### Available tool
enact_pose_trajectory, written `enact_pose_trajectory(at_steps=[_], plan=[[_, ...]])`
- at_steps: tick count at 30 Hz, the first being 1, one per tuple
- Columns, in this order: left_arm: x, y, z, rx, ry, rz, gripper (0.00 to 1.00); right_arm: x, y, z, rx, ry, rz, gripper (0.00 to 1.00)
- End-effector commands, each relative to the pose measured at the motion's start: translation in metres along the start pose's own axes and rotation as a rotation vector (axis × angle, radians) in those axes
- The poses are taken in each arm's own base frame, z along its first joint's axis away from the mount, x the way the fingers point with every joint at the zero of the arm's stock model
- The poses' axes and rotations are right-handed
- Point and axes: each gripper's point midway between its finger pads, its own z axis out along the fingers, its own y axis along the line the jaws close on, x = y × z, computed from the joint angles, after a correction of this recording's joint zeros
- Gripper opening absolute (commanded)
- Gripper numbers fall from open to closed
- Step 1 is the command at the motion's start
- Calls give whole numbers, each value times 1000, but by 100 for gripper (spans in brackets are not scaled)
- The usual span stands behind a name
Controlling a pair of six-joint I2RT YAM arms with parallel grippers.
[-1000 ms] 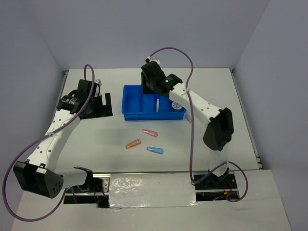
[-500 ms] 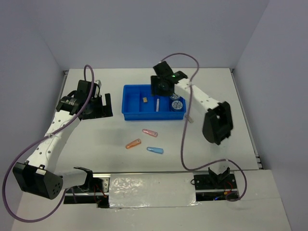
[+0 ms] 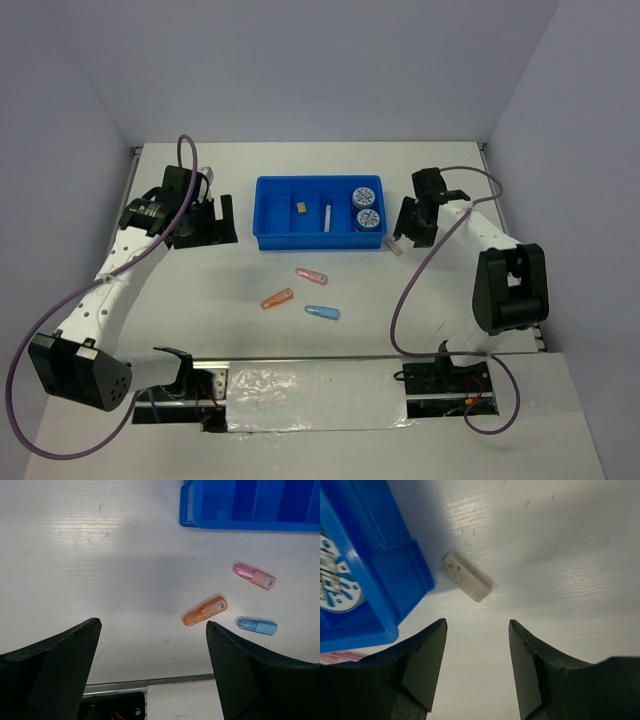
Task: Sort the stationery into containers
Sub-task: Pick up the stationery from the center of the board.
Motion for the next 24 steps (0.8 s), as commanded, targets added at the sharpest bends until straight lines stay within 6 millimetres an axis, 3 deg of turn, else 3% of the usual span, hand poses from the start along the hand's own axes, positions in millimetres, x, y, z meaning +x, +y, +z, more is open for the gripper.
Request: enact_pose_trajectory(at_steps=[1, 7, 18, 24], plan=[[-15, -10, -7, 48, -38, 16, 99, 2, 6, 6, -27, 5, -44, 60], [-11, -7, -4, 36, -31, 18, 99, 18, 5, 26, -38, 92, -112, 58], [-14, -9, -3, 44, -37, 25, 99, 0, 10, 46, -42, 82, -220, 59], [-14, -7, -2, 37, -42, 25, 99, 14, 11, 67, -32, 143, -249, 54]])
